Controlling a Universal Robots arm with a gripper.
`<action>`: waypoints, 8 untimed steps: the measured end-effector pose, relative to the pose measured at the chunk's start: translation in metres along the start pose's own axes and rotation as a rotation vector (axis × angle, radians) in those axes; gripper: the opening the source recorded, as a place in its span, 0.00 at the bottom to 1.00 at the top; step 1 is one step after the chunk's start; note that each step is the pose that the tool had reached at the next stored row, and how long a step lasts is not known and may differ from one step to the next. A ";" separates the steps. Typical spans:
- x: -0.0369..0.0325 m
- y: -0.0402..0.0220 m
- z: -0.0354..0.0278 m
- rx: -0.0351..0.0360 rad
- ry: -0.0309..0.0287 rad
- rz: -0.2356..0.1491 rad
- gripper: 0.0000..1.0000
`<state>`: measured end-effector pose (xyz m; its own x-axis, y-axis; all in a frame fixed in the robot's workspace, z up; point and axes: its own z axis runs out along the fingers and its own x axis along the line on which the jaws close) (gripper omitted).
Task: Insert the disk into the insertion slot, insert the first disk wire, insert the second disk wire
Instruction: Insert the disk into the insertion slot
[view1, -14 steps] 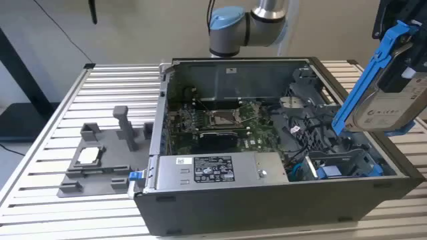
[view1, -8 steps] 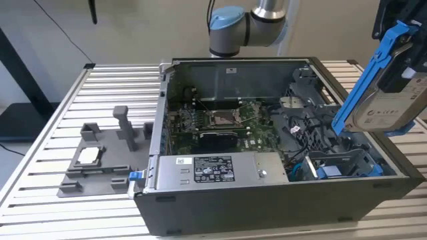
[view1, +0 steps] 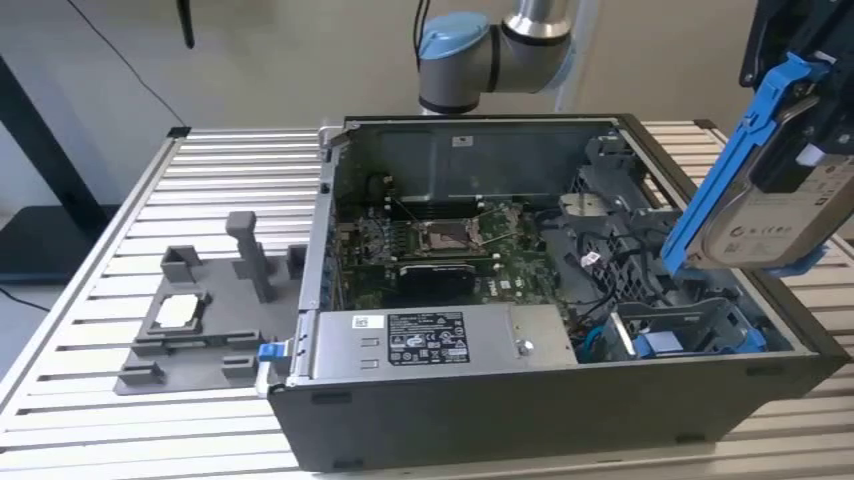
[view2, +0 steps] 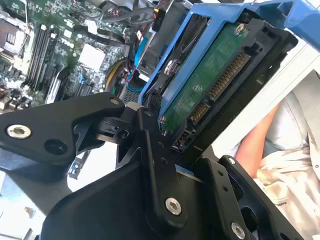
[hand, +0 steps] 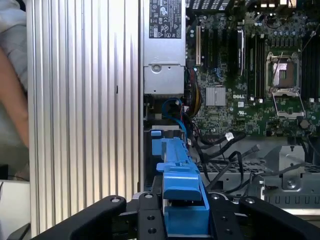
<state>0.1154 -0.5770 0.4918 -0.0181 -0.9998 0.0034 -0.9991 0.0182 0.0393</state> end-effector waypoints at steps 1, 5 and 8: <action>0.0000 0.0000 0.0007 0.0000 0.0000 0.000 0.33; 0.0000 -0.0001 0.0036 0.0000 -0.0002 0.000 0.33; -0.0001 -0.0002 0.0053 0.0000 0.0000 0.000 0.33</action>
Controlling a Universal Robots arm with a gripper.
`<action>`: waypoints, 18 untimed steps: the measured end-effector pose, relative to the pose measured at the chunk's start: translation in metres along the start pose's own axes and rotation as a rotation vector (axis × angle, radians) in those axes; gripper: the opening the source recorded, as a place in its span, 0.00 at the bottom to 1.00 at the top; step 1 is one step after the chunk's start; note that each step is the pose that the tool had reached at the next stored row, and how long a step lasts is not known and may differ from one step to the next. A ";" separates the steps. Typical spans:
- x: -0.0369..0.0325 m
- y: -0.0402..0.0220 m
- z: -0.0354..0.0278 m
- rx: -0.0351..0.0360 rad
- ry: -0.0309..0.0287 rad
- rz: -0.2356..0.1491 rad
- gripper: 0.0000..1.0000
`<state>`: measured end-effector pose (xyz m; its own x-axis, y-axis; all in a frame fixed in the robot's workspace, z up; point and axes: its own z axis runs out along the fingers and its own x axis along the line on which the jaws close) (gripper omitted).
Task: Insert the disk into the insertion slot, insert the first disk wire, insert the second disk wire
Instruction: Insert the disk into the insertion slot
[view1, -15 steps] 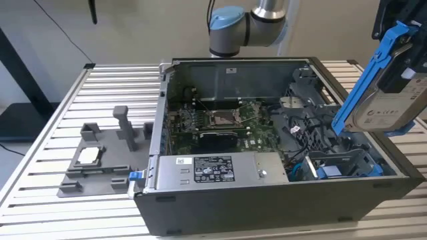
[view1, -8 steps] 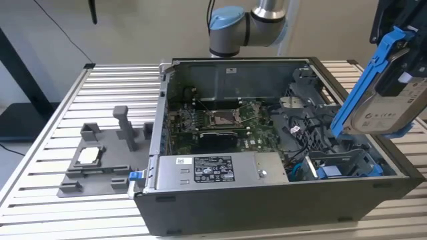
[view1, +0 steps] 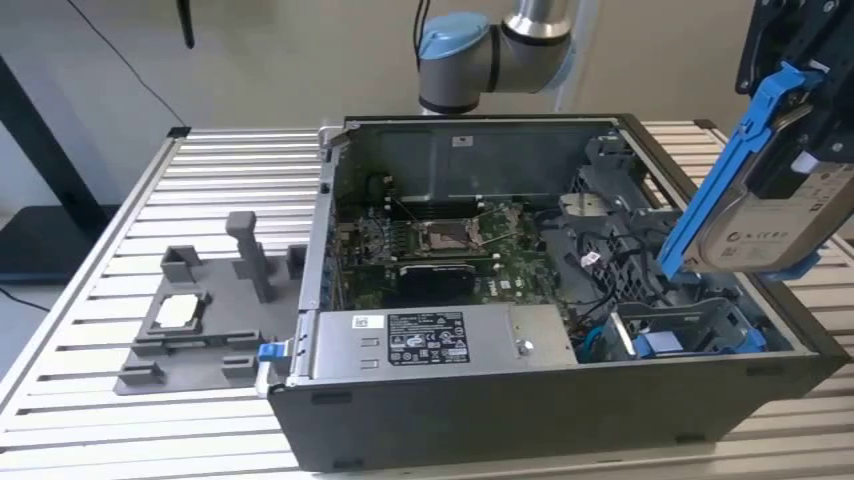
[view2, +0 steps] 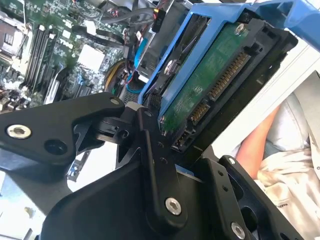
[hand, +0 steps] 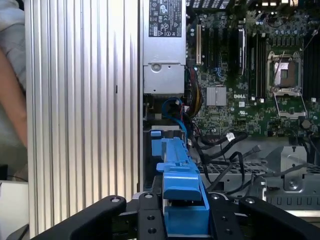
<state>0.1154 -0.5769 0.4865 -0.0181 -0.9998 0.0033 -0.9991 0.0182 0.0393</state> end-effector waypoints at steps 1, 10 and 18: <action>0.0000 0.0000 0.0005 0.0000 -0.0001 0.000 0.33; 0.0000 -0.0002 0.0042 0.0000 0.0000 0.000 0.33; 0.0000 -0.0003 0.0077 0.0000 0.0000 0.000 0.33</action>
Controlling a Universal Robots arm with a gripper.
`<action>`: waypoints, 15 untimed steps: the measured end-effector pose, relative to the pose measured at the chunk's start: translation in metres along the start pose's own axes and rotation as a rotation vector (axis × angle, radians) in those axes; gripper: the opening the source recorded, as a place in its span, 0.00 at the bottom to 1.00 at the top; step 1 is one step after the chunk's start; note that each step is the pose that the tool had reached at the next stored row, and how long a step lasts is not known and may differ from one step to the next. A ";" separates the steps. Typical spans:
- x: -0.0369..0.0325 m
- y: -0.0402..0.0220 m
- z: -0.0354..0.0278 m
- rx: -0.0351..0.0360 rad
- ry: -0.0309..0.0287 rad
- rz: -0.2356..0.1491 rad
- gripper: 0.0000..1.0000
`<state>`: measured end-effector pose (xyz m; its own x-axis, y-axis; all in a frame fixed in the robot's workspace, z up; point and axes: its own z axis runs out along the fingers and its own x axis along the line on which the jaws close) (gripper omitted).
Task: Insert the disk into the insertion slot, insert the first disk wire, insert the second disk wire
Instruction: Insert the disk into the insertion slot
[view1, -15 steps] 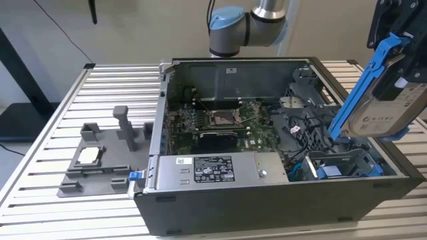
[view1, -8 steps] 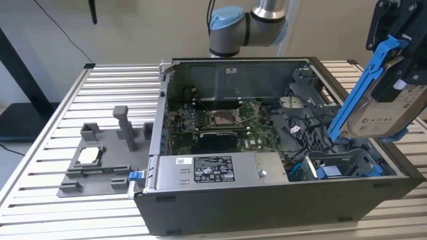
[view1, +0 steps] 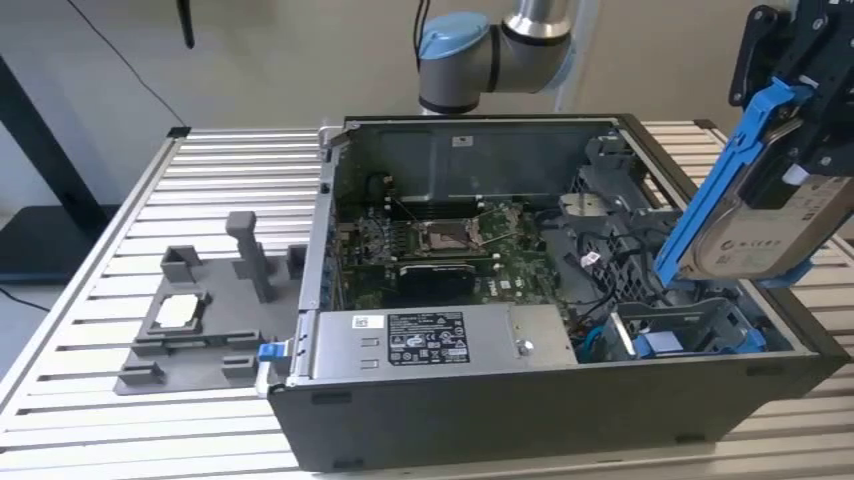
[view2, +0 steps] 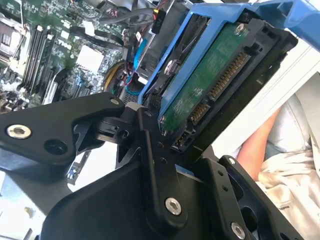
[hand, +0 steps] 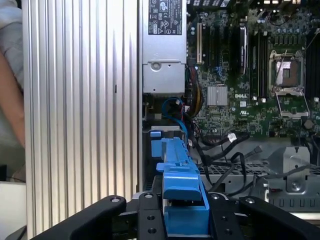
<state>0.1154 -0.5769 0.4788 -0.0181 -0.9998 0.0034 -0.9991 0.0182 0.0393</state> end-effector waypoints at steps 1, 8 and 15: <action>0.0000 0.0000 0.0004 0.0000 0.0000 0.000 0.33; 0.0000 -0.0001 0.0048 0.0000 0.0001 0.000 0.33; -0.0001 -0.0004 0.0132 0.0000 0.0000 0.000 0.33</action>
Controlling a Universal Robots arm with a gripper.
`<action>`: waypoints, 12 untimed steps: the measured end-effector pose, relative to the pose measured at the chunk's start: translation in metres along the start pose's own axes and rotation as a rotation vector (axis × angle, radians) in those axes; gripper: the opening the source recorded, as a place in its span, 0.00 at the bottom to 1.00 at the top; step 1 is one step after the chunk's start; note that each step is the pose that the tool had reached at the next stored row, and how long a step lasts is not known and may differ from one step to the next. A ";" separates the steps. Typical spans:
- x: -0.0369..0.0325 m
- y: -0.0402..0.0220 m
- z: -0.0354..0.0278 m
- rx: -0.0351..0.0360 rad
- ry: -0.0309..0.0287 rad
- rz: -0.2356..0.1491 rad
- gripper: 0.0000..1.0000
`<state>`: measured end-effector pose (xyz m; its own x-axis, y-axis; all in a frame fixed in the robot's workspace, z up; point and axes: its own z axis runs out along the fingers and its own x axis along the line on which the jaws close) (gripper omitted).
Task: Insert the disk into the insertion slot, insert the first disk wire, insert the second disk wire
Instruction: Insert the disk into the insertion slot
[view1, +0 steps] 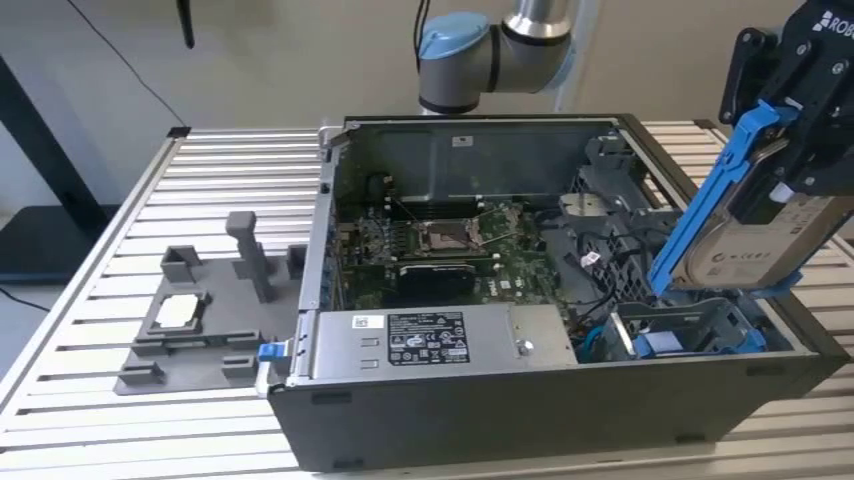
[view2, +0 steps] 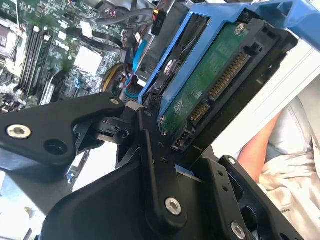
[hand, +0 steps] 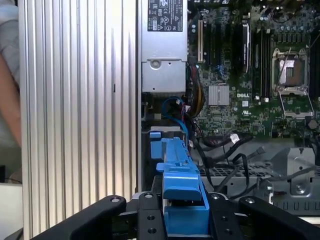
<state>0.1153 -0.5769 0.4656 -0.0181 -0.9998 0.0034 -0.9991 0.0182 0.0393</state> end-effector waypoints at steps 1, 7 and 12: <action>0.0000 -0.0001 0.0013 0.0000 0.0001 0.000 0.33; -0.0001 -0.0003 0.0081 0.0000 0.0000 0.000 0.33; -0.0003 -0.0006 0.0147 0.0000 0.0000 0.000 0.33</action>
<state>0.1153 -0.5767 0.4508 -0.0181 -0.9998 0.0034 -0.9991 0.0182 0.0393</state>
